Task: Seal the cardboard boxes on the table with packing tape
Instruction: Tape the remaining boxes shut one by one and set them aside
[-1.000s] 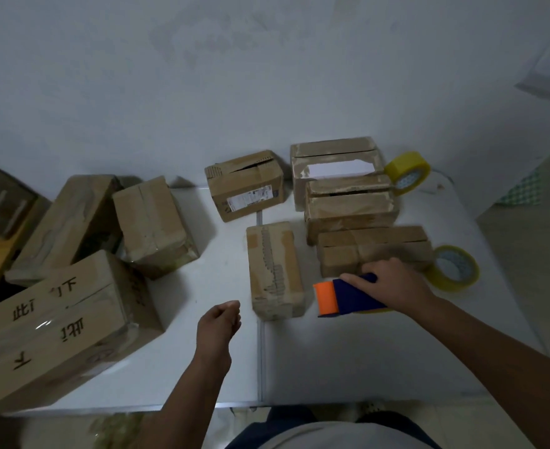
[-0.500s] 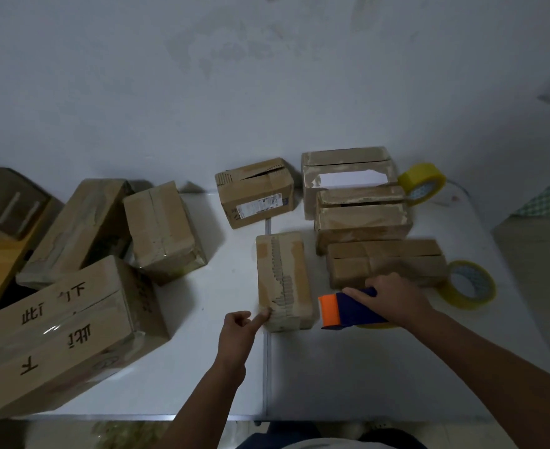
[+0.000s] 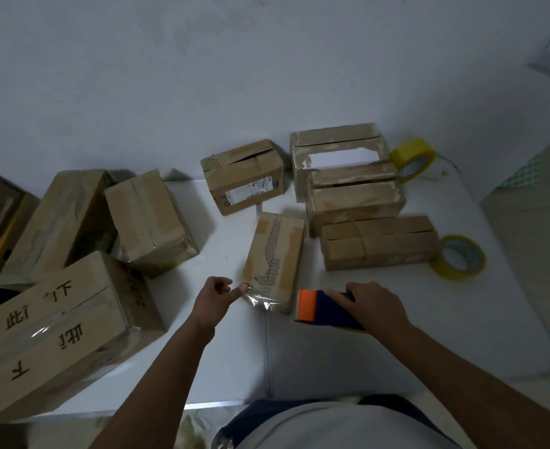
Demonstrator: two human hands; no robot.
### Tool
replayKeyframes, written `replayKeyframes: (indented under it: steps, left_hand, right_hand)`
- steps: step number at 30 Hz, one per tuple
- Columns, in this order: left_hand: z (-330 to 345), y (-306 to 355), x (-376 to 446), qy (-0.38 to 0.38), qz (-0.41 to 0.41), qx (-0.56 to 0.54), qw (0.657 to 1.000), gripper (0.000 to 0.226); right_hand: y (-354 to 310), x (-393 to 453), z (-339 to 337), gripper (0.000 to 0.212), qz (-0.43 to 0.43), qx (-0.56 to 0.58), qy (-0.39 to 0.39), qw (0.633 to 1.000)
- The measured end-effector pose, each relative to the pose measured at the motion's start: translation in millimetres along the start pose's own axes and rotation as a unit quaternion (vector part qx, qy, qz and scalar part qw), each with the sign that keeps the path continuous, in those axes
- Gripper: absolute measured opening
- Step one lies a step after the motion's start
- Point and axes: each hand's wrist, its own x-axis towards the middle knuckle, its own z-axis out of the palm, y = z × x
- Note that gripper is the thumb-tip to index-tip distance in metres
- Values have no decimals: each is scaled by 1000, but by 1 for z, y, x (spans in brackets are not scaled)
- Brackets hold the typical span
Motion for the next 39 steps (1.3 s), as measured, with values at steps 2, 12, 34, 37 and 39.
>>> replayKeyframes:
  steps: [2, 12, 34, 37, 39]
  left_hand:
    - [-3, 0, 2, -13, 3, -2, 1000, 45]
    - [-29, -17, 12, -35, 134, 184, 973, 23]
    - [45, 24, 47, -123, 543, 578, 596, 53]
    - [45, 23, 47, -127, 542, 580, 594, 53]
    - [45, 22, 46, -133, 534, 585, 596, 53]
  right_hand:
    - [-2, 1, 0, 61, -1, -2, 1, 1000]
    - [-1, -3, 5, 60, 14, 22, 16, 1000]
    - [22, -16, -2, 58, -20, 72, 36, 997]
    - [27, -19, -2, 54, -23, 58, 30, 998]
    - [34, -21, -2, 56, -21, 43, 30, 998]
